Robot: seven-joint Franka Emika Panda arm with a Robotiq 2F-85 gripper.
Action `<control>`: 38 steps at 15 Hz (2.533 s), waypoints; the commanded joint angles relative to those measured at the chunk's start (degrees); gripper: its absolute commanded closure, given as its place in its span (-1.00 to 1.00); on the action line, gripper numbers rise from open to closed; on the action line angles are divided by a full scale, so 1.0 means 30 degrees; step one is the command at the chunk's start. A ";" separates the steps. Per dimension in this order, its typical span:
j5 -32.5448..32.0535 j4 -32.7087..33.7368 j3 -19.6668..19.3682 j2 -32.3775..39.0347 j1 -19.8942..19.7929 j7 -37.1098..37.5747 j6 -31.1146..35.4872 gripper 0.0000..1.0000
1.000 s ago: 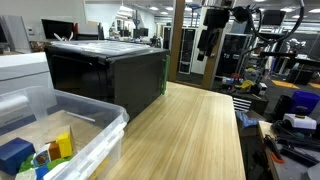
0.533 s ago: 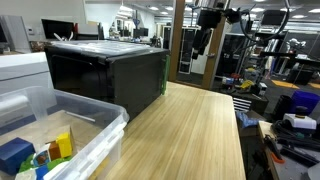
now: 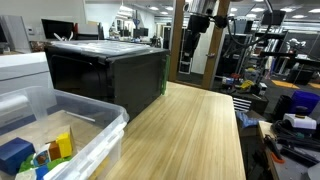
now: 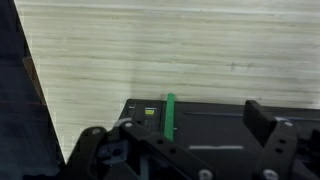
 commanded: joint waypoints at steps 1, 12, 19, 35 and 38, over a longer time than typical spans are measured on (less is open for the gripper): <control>0.0697 0.0972 -0.0034 0.1128 0.0027 -0.1036 0.0676 -1.00; 0.2424 0.3480 0.0443 0.3601 -0.0169 -0.0712 0.0823 -1.00; 0.2549 0.5090 0.0759 0.5374 -0.0489 -0.0725 0.0976 -1.00; 0.2349 0.3611 0.1120 0.3822 -0.0813 -0.0517 0.1841 0.85; 0.2168 0.2647 0.0995 0.3108 -0.0711 0.0422 0.1995 0.85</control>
